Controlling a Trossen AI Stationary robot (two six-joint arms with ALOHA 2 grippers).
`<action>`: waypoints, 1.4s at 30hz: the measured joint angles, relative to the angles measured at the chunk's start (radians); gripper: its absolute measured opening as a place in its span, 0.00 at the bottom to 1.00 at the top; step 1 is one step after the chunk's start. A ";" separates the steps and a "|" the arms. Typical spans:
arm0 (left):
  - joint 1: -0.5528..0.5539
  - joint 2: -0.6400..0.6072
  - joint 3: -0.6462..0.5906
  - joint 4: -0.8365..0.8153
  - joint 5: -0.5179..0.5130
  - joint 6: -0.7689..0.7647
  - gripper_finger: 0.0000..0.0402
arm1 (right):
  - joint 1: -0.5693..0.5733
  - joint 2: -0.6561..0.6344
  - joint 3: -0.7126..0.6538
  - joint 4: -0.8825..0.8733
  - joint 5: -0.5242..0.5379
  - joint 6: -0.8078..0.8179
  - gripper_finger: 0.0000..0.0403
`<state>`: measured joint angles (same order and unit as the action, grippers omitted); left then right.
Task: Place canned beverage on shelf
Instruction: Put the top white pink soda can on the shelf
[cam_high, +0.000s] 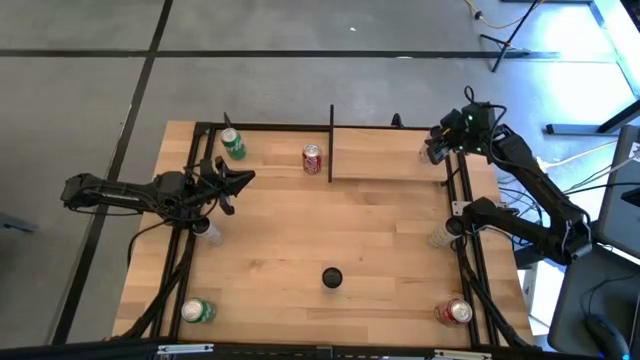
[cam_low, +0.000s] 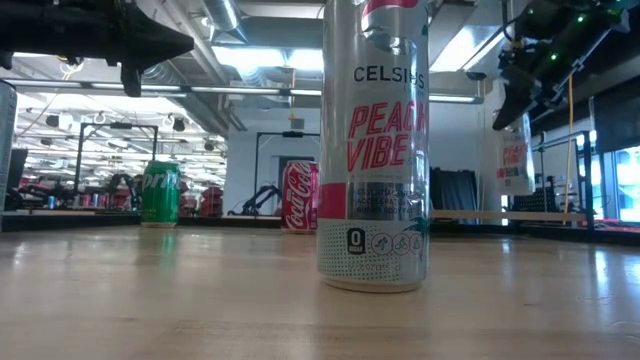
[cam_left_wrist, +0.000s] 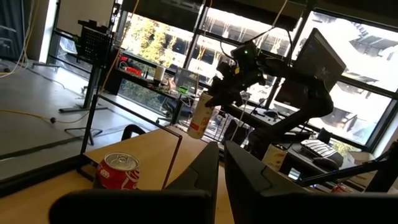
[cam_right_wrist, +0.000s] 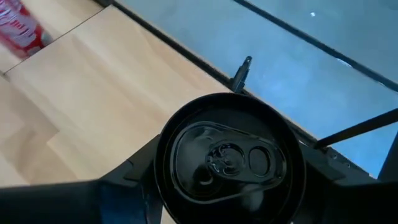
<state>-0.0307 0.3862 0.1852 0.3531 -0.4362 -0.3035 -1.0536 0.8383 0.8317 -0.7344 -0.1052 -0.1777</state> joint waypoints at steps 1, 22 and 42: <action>0.000 0.000 0.000 0.000 0.000 0.000 0.05 | 0.000 0.001 -0.007 0.016 0.006 0.005 0.55; 0.000 0.000 0.000 0.000 0.000 0.000 0.05 | 0.044 0.102 -0.017 0.038 0.080 -0.006 0.55; 0.000 0.000 0.000 0.000 0.008 0.000 0.05 | 0.052 0.135 -0.016 0.052 0.117 -0.041 0.77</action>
<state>-0.0311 0.3862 0.1852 0.3531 -0.4286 -0.3038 -1.0014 0.9735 0.8154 -0.6821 0.0121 -0.2188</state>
